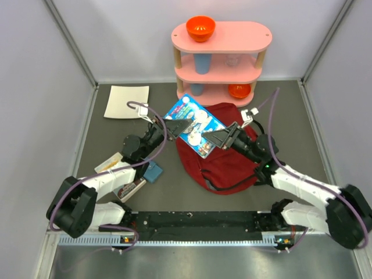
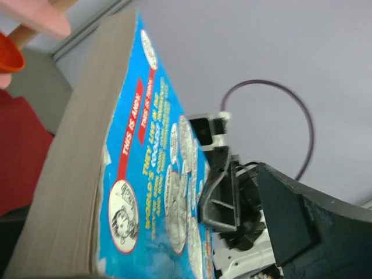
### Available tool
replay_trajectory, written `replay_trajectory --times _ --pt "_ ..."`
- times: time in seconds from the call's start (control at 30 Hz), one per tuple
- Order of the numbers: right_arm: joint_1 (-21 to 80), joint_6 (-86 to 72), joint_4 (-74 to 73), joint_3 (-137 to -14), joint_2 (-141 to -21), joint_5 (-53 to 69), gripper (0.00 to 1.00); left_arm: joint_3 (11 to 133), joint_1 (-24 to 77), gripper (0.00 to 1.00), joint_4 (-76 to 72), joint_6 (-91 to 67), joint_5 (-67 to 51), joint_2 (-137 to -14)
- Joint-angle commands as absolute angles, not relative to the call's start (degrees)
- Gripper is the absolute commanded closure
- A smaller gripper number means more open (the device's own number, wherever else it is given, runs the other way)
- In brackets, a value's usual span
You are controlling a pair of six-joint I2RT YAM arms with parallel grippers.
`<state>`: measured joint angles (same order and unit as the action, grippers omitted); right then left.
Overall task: Pack the student bag
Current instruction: Pick up the book from the center of the board, then place the book in the student bag.
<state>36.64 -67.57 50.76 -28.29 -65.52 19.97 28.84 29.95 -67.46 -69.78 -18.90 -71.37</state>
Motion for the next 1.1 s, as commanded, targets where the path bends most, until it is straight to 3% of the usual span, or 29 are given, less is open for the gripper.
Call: replay_trajectory --times 0.0,0.07,0.17,0.27,0.57,0.8,1.07 --pt "36.9 -54.4 25.2 -33.1 -50.7 4.5 1.0 33.0 30.3 0.02 -55.4 -61.0 -23.6 -67.9" --pt "36.9 -51.3 7.5 -34.8 -42.6 -7.7 1.0 34.8 30.4 0.02 -41.6 -53.2 -22.2 -64.8" --pt "36.9 -47.1 -5.1 -37.4 -34.0 -21.8 1.0 39.3 33.2 0.02 -21.5 -40.3 -13.6 -60.9" --pt "36.8 -45.8 -16.1 -39.3 -27.7 -32.2 1.0 45.8 40.4 0.02 -10.8 -30.0 -7.6 -61.5" --pt "36.8 -36.5 -31.3 -47.4 -16.8 -56.1 1.0 58.7 58.3 0.01 -5.4 -15.4 -7.5 -76.0" --pt "36.8 -30.9 -35.2 -51.7 -13.9 -64.2 1.0 71.3 66.0 0.01 4.7 -9.4 -9.2 -90.9" --pt "36.9 -34.0 -35.9 -49.8 -11.5 -60.6 1.0 83.7 69.3 0.01 12.5 -8.3 -9.6 -104.0"
